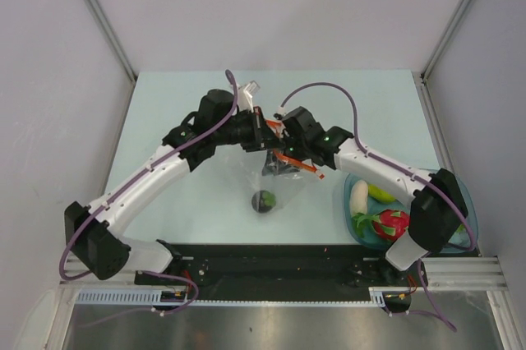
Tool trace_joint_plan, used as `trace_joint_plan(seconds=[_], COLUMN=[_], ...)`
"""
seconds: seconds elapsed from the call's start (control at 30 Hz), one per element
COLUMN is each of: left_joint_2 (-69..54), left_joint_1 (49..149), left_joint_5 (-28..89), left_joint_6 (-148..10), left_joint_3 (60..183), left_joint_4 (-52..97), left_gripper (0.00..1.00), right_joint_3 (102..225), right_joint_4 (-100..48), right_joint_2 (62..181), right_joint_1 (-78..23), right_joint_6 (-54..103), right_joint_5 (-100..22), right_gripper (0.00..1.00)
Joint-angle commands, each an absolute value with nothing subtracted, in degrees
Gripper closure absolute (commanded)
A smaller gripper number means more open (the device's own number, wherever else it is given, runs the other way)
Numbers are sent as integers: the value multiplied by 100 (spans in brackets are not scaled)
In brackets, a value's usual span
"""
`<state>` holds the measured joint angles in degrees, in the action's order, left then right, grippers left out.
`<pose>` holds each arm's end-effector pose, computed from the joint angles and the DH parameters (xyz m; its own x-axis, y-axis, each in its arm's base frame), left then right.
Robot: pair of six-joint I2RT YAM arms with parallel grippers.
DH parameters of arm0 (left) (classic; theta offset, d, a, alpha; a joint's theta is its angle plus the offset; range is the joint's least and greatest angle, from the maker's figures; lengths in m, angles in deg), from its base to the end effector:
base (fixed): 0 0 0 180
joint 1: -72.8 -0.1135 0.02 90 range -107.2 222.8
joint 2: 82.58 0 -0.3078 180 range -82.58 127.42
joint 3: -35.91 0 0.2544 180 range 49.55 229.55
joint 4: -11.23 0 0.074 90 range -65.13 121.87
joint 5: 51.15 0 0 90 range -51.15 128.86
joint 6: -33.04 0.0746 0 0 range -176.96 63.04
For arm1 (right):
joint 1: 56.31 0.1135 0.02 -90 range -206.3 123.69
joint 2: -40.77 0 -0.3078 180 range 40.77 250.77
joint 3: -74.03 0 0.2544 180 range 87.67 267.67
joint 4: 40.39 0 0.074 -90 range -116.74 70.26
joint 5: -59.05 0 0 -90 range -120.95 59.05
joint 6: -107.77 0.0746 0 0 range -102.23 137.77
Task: Open the zip-top bag and remove the fake food
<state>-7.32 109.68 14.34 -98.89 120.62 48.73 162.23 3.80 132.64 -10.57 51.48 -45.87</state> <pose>0.2357 -0.2155 0.3862 -0.8404 -0.1296 -0.5262 0.3728 0.5666 -0.7349 0.2528 0.2869 0.2965 -0.8815 -0.1361 -0.4522 -0.3888 0.7528 0.5312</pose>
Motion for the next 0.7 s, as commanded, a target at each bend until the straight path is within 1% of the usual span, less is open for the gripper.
trace_joint_plan(seconds=[0.0,0.07,0.13,0.27,0.4,0.67], left_joint_2=[-418,-322,-243,-198,-339,-883], left_joint_1=[11050,11042,11042,11033,10998,10963], left_joint_5=[853,914,1028,1503,1793,2242], left_joint_6=[-10222,-10258,-10162,-9907,-9678,-9581], left_joint_3=[12417,12426,12409,12163,11619,11169], left_joint_4=[4070,4096,4289,4938,5133,5378], left_gripper=[100,100,100,100,100,100], right_joint_3=[16334,16352,16204,15878,15667,15166], right_joint_4=[489,682,692,534,358,-90], right_joint_2=[12848,12848,12909,13155,13402,13578], right_joint_1=[-1095,-1087,-1060,-876,-630,-209], right_joint_6=[4696,4494,4423,4475,4606,4950], right_joint_5=[-4599,-4494,-4519,-4353,-4247,-4713], right_gripper=[52,49,48,47,48,47])
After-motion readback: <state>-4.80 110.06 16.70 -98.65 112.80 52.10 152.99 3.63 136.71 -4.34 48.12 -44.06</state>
